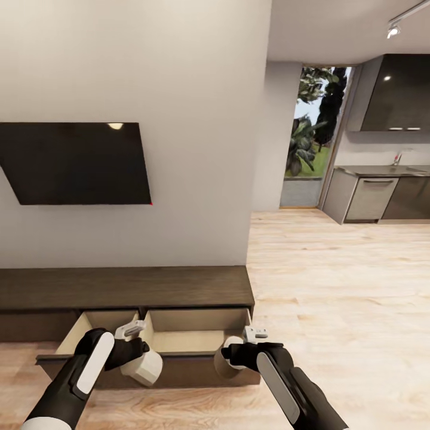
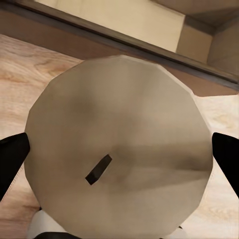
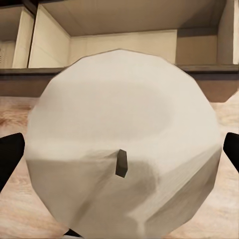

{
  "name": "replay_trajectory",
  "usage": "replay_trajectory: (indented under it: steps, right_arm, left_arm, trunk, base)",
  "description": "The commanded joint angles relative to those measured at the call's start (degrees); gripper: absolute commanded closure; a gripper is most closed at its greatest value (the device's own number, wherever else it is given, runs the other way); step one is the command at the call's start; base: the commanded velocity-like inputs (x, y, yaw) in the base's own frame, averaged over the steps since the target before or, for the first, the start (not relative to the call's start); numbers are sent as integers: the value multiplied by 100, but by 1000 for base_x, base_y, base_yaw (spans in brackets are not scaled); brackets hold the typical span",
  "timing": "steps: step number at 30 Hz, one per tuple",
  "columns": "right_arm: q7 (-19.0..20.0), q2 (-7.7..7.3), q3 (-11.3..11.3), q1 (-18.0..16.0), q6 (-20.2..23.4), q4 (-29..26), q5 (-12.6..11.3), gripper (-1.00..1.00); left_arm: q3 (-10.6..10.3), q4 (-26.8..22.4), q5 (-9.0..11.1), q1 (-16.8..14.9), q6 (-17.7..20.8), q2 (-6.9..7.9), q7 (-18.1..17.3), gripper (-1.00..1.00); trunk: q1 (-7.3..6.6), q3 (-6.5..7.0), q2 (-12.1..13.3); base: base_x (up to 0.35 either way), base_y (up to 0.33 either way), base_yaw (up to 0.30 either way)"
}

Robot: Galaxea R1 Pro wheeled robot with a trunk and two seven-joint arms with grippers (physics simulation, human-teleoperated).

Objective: Place each of the two pumpkins and all three candles from the living room inside a cabinet in the living room (use any cabinet), then make sure every cabinet is closed, and position the cauldron so it is next to a table in the living room.

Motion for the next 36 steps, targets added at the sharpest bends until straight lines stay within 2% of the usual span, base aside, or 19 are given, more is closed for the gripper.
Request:
replay_trajectory:
  steps: [1, 6, 16, 36]
  right_arm:
    - [-58, 1, 8, -5, 2, -8, -62, 100]
    - [-50, 4, 8, -5, -18, -3, -64, 100]
    - [-40, 4, 15, -5, -52, -1, -64, 100]
    - [-32, -3, 9, -5, -150, 52, -64, 100]
  left_arm:
    - [-4, -6, 68, -4, 15, 2, 53, 100]
    - [-43, 6, -12, -4, 0, -13, 74, 100]
    - [-19, 40, -10, -4, -3, -14, 76, 100]
    - [-1, 25, 26, -4, -10, -2, 69, 100]
  trunk:
    - [2, -9, -7]
    - [2, -9, -7]
    - [2, -9, -7]
    - [2, -9, -7]
  base:
    - [35, 41, 0]
    - [197, 10, 0]
    - [134, 16, 0]
    - [39, 93, 0]
